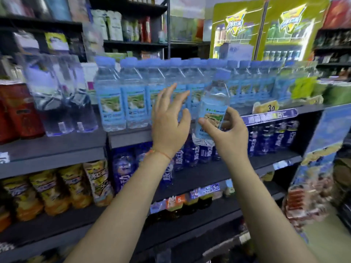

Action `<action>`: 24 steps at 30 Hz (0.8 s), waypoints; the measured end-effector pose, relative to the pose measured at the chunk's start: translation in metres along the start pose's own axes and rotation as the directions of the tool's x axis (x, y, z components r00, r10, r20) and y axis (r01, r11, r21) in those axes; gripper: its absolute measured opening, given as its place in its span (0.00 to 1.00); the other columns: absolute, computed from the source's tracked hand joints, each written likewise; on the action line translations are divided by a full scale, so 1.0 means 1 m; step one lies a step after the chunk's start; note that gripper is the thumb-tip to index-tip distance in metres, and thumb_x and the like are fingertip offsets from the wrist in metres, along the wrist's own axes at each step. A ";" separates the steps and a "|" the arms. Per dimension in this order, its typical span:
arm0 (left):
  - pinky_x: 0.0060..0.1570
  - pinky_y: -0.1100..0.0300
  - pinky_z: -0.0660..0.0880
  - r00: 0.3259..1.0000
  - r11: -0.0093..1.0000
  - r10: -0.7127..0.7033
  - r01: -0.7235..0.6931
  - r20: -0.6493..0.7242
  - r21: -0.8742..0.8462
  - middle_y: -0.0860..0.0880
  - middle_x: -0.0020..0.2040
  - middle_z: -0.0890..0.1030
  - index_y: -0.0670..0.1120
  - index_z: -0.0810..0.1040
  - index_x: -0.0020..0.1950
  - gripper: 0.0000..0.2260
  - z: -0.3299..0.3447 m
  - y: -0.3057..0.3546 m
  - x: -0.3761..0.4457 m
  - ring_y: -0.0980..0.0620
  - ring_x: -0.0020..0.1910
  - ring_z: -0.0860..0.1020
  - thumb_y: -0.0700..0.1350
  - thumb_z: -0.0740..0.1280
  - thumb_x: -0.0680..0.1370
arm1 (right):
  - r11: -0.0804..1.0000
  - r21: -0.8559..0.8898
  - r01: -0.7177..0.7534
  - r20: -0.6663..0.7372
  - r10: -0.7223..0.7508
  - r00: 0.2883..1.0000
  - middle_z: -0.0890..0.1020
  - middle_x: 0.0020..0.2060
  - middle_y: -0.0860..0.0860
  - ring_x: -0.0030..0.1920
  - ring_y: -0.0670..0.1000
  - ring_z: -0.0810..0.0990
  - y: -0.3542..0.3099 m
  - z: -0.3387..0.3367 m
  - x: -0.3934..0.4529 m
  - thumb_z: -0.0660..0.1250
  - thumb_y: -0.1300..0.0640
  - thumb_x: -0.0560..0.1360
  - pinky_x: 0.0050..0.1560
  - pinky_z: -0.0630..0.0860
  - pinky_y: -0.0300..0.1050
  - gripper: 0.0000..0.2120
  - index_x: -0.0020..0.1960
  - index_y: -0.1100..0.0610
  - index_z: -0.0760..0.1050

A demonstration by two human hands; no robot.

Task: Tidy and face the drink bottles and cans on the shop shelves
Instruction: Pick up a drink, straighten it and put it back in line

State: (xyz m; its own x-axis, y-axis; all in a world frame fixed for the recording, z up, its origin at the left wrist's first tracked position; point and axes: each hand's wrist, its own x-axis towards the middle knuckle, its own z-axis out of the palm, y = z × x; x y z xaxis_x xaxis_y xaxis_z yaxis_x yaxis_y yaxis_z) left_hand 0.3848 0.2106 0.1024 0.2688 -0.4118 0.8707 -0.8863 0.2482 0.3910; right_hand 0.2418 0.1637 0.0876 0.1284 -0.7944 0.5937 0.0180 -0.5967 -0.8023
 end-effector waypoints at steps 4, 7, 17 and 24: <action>0.76 0.40 0.49 0.997 0.931 0.071 -0.072 0.015 0.359 0.47 0.80 0.57 0.51 0.68 0.75 0.24 0.072 0.016 0.017 0.43 0.79 0.50 0.44 0.62 0.77 | 0.999 0.040 0.021 -0.007 -0.021 1.000 0.80 0.52 0.47 0.49 0.45 0.80 0.042 -0.042 0.061 0.78 0.43 0.68 0.49 0.77 0.42 0.31 0.65 0.55 0.73; 0.75 0.36 0.48 0.999 0.807 0.039 -0.050 0.031 0.588 0.46 0.81 0.54 0.51 0.64 0.77 0.27 0.118 0.022 0.026 0.41 0.80 0.48 0.47 0.64 0.77 | 0.998 0.048 0.028 0.047 -0.030 0.998 0.76 0.56 0.46 0.52 0.45 0.75 0.063 -0.067 0.105 0.76 0.41 0.69 0.48 0.72 0.35 0.38 0.73 0.54 0.67; 0.72 0.30 0.48 0.994 0.508 -0.103 0.075 -0.025 0.858 0.41 0.81 0.46 0.54 0.48 0.81 0.30 0.163 0.022 0.029 0.36 0.79 0.43 0.55 0.55 0.81 | 0.999 0.034 0.043 0.324 -0.051 0.945 0.75 0.67 0.46 0.65 0.48 0.74 0.093 -0.064 0.179 0.72 0.38 0.71 0.58 0.72 0.43 0.36 0.74 0.50 0.66; 0.72 0.30 0.46 0.986 0.462 -0.163 0.094 -0.020 0.882 0.41 0.81 0.43 0.53 0.47 0.81 0.31 0.167 0.026 0.029 0.37 0.79 0.39 0.58 0.54 0.80 | 0.997 0.031 0.067 0.381 -0.073 0.922 0.74 0.70 0.48 0.66 0.51 0.74 0.103 -0.057 0.190 0.69 0.37 0.74 0.63 0.75 0.54 0.35 0.76 0.52 0.65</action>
State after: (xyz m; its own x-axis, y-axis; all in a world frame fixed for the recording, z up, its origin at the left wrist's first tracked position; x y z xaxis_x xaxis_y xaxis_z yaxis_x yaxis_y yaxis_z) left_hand 0.3067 0.0590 0.0886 0.4168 -0.4291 0.8013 -0.7166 -0.6974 -0.0006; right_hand 0.2116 -0.0547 0.1215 0.4949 -0.6450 0.5823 0.0572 -0.6445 -0.7625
